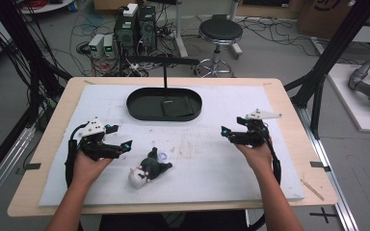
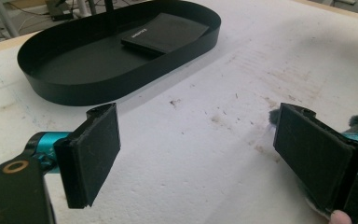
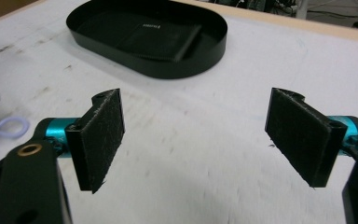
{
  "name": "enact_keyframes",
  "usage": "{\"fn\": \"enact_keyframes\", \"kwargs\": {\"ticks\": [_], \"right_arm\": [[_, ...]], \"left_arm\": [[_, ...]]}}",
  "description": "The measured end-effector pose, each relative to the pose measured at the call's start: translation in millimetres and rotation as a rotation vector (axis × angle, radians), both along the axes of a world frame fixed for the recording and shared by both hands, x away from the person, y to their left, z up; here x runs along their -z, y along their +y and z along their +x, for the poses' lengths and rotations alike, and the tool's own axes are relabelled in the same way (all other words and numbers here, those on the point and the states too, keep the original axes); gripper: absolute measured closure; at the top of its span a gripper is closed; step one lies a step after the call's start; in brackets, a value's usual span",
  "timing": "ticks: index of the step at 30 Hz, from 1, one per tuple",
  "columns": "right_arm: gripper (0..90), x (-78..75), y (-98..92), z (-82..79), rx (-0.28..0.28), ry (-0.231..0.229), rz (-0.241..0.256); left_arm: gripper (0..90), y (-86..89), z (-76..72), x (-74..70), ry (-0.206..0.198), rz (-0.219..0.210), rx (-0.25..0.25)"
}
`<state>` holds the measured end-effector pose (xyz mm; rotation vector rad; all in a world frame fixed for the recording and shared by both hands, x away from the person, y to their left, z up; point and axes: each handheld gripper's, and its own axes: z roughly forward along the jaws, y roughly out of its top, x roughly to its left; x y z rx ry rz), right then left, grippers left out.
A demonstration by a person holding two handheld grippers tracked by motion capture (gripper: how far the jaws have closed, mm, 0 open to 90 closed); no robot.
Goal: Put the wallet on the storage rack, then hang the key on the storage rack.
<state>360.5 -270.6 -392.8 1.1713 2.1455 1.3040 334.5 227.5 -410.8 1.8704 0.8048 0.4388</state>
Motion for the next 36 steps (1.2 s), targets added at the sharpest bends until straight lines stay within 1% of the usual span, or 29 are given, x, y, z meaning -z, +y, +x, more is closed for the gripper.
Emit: {"fn": "enact_keyframes", "kwargs": {"ticks": [3, 5, 6, 9, 10, 12, 13, 14, 16, 19, 21, 23, 27, 29, 33, 36], "right_arm": [[19.3, 9.8, -10.9, -12.1, 0.001, 0.002, 0.013], [19.3, 16.0, -16.5, -19.0, 0.002, -0.019, 0.015], [19.3, 16.3, -17.1, -19.7, -0.002, -0.001, 0.012], [19.2, 16.3, -15.8, -19.1, -0.010, -0.016, 0.012], [19.2, 16.9, -14.7, -18.8, -0.012, -0.020, 0.004], [18.9, 18.4, -12.4, -17.9, -0.008, -0.009, -0.016], [18.7, 19.0, -11.7, -17.4, -0.008, -0.001, -0.018], [18.7, 19.2, -11.8, -17.0, -0.008, -0.002, -0.020], [18.7, 18.6, -12.5, -17.1, -0.004, -0.011, -0.020], [18.8, 18.6, -13.9, -15.9, 0.004, -0.013, -0.009], [18.7, 19.6, -14.3, -14.2, 0.010, -0.009, -0.006], [18.7, 20.3, -14.1, -12.8, 0.013, -0.010, -0.009], [18.8, 20.5, -13.1, -13.0, 0.025, -0.022, -0.023], [18.7, 19.8, -14.2, -14.1, 0.026, -0.019, -0.020], [18.8, 18.2, -18.4, -15.6, 0.032, -0.028, -0.009], [18.8, 17.3, -20.8, -16.9, 0.039, -0.027, -0.001]], "left_arm": [[14.6, 0.1, 1.2, 1.0, 0.002, 0.008, 0.003], [14.6, -0.7, 2.0, 1.8, 0.010, 0.004, 0.002], [14.6, -1.0, 2.4, 2.2, 0.011, 0.005, 0.002], [14.6, -2.6, 2.4, 2.7, 0.014, 0.011, 0.000], [14.6, -3.2, 2.1, 2.7, 0.014, 0.010, 0.000], [14.6, -3.5, 2.4, 2.8, 0.011, 0.012, 0.004], [14.6, -4.0, 3.1, 3.5, 0.014, 0.011, 0.007], [14.6, -4.3, 3.7, 4.0, 0.018, 0.012, 0.010], [14.6, -5.8, 4.2, 5.1, 0.025, 0.015, 0.013], [14.4, -6.4, 2.8, 4.0, 0.016, 0.023, 0.016], [14.4, -6.8, 1.1, 3.4, 0.009, 0.017, 0.017], [14.4, -6.1, 0.1, 3.3, 0.006, 0.023, 0.019], [14.4, -6.3, 1.3, 4.0, 0.006, 0.018, 0.013], [14.4, -7.4, 2.7, 4.3, 0.001, 0.020, 0.011], [14.4, -9.1, 3.5, 3.5, -0.012, 0.018, 0.009], [14.4, -10.0, 2.1, 2.9, -0.004, 0.025, 0.014]]}}
